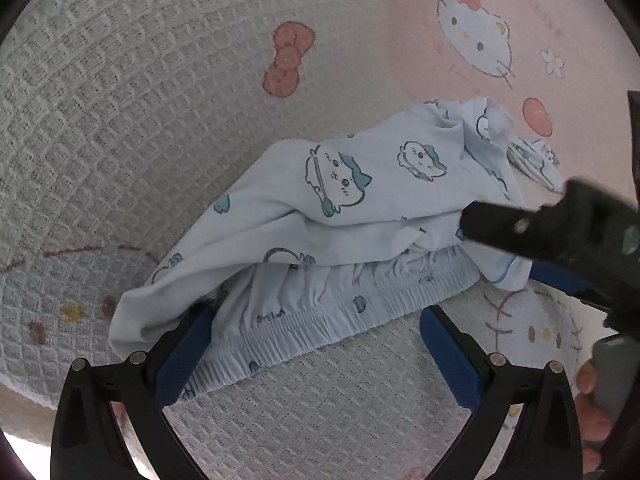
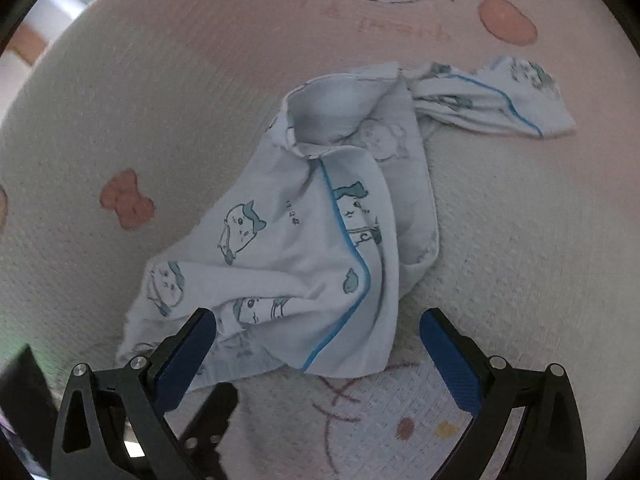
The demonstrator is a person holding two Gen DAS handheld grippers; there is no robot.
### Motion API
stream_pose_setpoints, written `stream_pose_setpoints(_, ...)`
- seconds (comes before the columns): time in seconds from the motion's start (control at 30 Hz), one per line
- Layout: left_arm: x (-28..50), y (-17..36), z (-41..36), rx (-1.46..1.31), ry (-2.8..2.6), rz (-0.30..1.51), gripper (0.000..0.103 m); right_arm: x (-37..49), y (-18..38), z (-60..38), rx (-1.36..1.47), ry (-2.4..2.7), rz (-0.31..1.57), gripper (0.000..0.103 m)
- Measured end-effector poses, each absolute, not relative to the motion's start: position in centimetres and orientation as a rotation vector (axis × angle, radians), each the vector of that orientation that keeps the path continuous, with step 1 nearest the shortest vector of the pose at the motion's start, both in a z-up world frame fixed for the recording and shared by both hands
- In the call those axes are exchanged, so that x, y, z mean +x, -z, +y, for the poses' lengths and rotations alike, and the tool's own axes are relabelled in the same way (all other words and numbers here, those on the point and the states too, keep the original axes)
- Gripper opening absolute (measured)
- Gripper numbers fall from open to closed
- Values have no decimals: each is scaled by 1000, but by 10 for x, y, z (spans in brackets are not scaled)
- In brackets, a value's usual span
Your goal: Fold clothes
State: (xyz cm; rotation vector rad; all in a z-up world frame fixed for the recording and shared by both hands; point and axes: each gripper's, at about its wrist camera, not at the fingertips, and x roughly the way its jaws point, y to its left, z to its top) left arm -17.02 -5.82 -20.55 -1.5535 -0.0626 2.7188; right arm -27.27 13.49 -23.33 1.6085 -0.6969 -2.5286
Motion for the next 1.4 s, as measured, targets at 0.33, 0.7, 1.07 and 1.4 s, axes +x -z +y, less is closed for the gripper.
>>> stream_pose_setpoints(0.33, -154, 201, -44, -1534, -2772, -35, 81, -296, 232, 109, 1645, 2608, -402, 66)
stream_pose_setpoints(0.7, -122, 180, 2, -1433, -2718, -5, 12, -300, 234, 145, 1617, 2529, -666, 21)
stream_pose_setpoints(1.07, -71, 146, 16, -1348, -2562, -13, 10, -258, 224, 197, 1620, 2643, -516, 20)
stream_pose_setpoints(1.4, -60, 148, 93, -1327, -2428, 48, 10, -209, 215, 221, 1642, 2772, -508, 19)
